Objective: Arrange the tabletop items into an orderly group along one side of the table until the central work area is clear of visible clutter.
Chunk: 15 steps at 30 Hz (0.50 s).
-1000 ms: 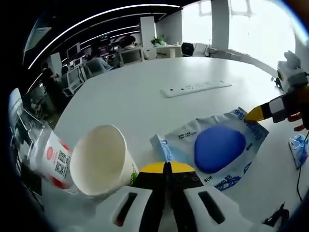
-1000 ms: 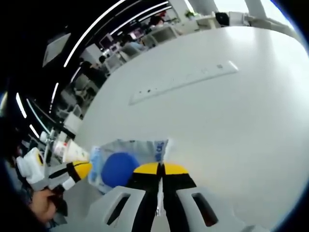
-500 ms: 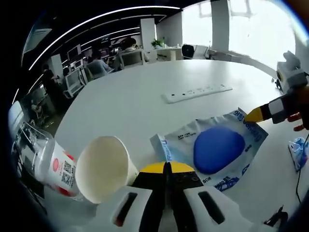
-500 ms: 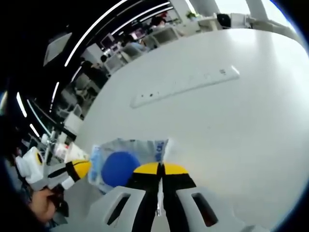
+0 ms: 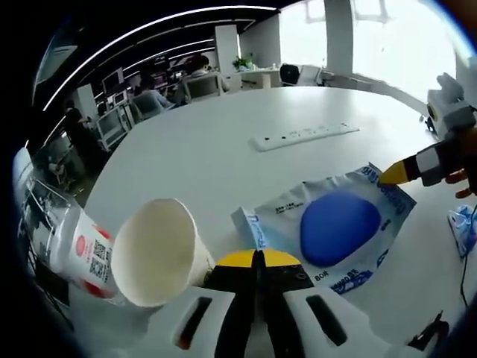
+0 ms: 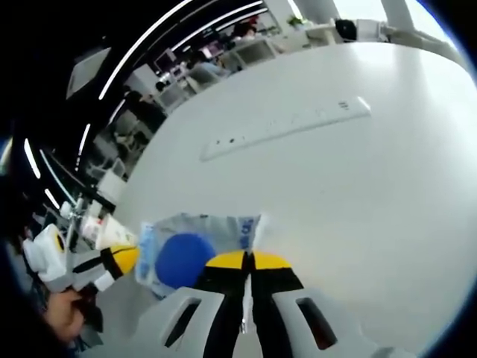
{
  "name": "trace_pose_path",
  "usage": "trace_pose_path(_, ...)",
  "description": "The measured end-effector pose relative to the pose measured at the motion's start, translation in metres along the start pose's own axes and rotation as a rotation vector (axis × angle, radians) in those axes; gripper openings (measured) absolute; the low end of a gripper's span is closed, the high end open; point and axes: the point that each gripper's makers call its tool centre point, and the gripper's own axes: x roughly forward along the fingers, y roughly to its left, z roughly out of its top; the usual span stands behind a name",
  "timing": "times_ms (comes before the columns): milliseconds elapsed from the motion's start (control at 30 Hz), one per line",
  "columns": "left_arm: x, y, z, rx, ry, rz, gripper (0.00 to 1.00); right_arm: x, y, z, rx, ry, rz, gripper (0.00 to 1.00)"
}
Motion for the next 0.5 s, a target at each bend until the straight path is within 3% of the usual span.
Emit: trace_pose_path(500, -0.0015, -0.0011, 0.0009, -0.014, -0.006, -0.001, 0.02, 0.0007, -0.0062, 0.0061, -0.073, -0.036, -0.002, 0.01)
